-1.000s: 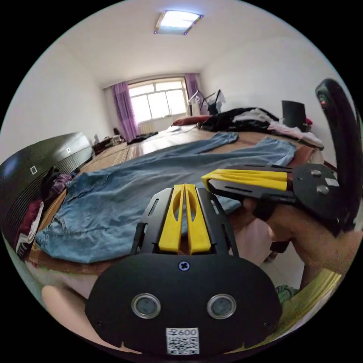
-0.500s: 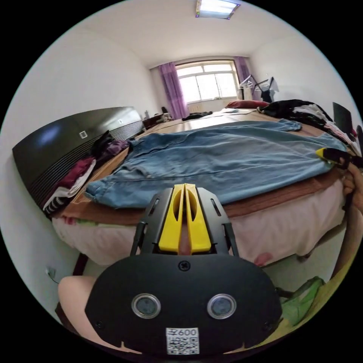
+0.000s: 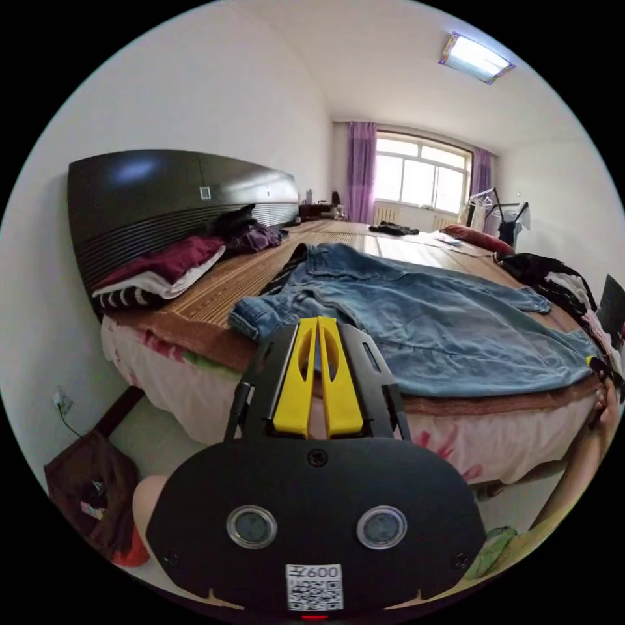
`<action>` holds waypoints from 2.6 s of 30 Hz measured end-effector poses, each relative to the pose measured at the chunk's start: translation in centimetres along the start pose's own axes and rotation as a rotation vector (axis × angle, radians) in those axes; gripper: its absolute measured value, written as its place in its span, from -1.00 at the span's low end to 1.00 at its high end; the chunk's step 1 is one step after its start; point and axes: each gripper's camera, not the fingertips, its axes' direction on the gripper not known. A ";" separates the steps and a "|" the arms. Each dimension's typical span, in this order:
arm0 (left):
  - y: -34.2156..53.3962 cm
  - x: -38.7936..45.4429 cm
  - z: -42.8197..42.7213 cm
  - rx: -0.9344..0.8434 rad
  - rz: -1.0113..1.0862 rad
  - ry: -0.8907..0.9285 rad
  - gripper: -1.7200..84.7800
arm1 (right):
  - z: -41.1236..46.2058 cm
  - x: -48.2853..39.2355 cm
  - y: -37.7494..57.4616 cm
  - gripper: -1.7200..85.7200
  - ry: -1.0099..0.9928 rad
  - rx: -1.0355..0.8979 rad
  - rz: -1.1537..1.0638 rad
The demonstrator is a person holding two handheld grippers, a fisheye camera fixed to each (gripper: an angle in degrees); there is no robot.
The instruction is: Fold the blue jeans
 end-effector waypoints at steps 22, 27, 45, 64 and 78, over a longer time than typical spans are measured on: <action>-21.2 -4.2 -4.7 -0.239 0.020 0.184 -0.63 | -3.0 -6.0 -0.1 -0.98 0.043 0.073 -0.028; -22.5 -2.4 -2.2 -0.473 0.058 0.248 -0.63 | -3.2 -6.8 0.4 -0.98 0.061 0.082 -0.050; -25.6 -11.7 -15.6 -0.305 -0.256 0.611 -0.92 | -1.4 -8.9 2.5 -0.98 0.093 0.031 -0.068; -39.7 -8.4 -22.0 -0.353 -0.063 0.873 -0.88 | 0.1 -11.7 4.2 -0.98 0.085 0.001 -0.116; -37.5 -11.7 -21.9 -0.553 -0.143 0.898 -0.90 | 0.3 -12.5 5.0 -0.98 0.086 0.060 -0.196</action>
